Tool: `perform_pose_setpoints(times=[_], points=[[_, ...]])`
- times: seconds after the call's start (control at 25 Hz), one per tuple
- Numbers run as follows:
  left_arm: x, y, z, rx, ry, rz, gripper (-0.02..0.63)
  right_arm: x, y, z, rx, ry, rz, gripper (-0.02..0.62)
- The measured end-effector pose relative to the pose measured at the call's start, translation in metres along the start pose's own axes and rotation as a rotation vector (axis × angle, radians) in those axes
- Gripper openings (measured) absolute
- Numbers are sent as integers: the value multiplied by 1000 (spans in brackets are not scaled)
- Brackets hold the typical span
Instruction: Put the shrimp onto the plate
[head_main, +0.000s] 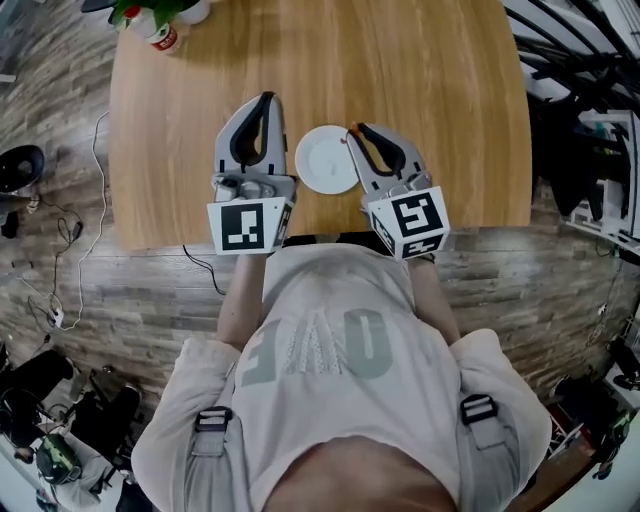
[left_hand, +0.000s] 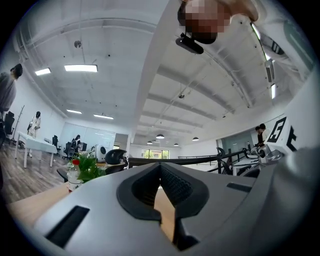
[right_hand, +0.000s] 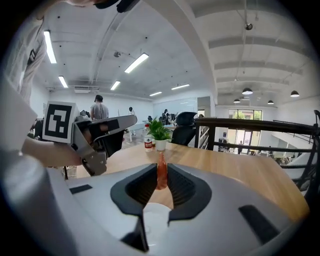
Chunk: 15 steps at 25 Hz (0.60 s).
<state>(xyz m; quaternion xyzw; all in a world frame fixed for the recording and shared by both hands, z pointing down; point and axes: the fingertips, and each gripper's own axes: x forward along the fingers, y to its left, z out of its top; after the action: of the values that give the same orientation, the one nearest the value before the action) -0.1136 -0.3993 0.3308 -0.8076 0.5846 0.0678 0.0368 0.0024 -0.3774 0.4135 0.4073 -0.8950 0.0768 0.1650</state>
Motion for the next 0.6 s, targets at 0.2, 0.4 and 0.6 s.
perform_pose_setpoints(times=[0.2,0.4,0.6], points=[[7,2,-17,18,44,37,9,12,-6,-17,45,44,73,66],[14,-4,-19,26,43,52,9,25,-3,-35,46,97,148,67],[19,-6,-20,27,57,61,8,46,4,-74,44,205,221,67]])
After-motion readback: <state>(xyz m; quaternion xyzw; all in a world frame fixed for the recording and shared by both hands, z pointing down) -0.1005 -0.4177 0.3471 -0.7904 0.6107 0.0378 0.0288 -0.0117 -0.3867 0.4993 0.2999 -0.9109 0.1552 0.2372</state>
